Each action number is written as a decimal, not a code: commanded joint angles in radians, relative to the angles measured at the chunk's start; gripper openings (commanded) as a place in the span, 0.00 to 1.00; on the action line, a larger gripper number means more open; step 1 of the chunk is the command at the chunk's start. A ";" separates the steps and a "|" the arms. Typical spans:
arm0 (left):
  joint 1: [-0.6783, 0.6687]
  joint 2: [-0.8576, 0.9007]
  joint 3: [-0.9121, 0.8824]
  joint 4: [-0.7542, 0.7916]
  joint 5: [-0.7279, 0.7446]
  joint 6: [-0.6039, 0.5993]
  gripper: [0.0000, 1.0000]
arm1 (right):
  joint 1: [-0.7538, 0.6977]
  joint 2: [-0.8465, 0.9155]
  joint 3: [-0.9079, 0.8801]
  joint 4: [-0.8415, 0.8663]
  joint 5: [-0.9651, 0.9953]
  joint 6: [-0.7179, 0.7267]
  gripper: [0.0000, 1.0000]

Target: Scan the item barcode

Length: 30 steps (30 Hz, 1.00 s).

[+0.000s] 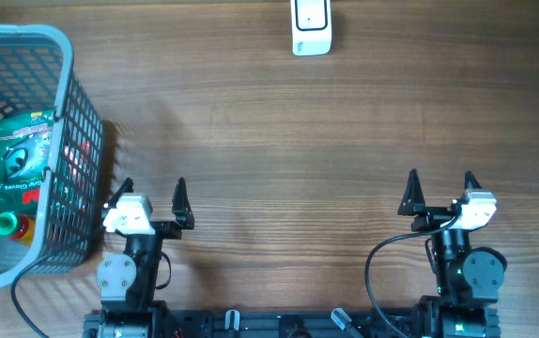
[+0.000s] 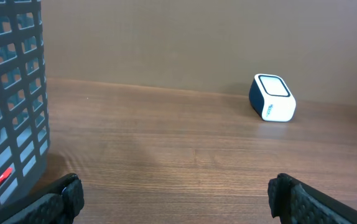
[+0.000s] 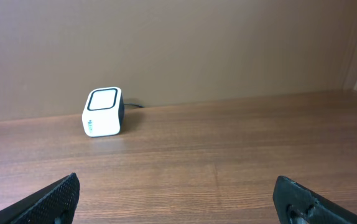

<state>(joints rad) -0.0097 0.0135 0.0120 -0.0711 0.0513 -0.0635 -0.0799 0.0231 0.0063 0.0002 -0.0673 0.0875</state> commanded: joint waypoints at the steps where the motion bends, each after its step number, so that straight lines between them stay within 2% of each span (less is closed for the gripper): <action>1: 0.006 -0.006 -0.006 -0.001 0.015 0.019 1.00 | 0.005 0.006 -0.001 0.002 -0.003 -0.009 1.00; 22: 0.006 -0.005 -0.006 -0.002 0.004 0.034 1.00 | 0.005 0.006 -0.001 0.002 -0.003 -0.008 1.00; 30: 0.006 -0.005 -0.006 0.003 0.042 0.031 1.00 | 0.005 0.006 -0.001 0.002 -0.003 -0.008 1.00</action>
<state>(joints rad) -0.0097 0.0135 0.0120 -0.0673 0.0731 -0.0525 -0.0799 0.0231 0.0063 0.0002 -0.0673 0.0875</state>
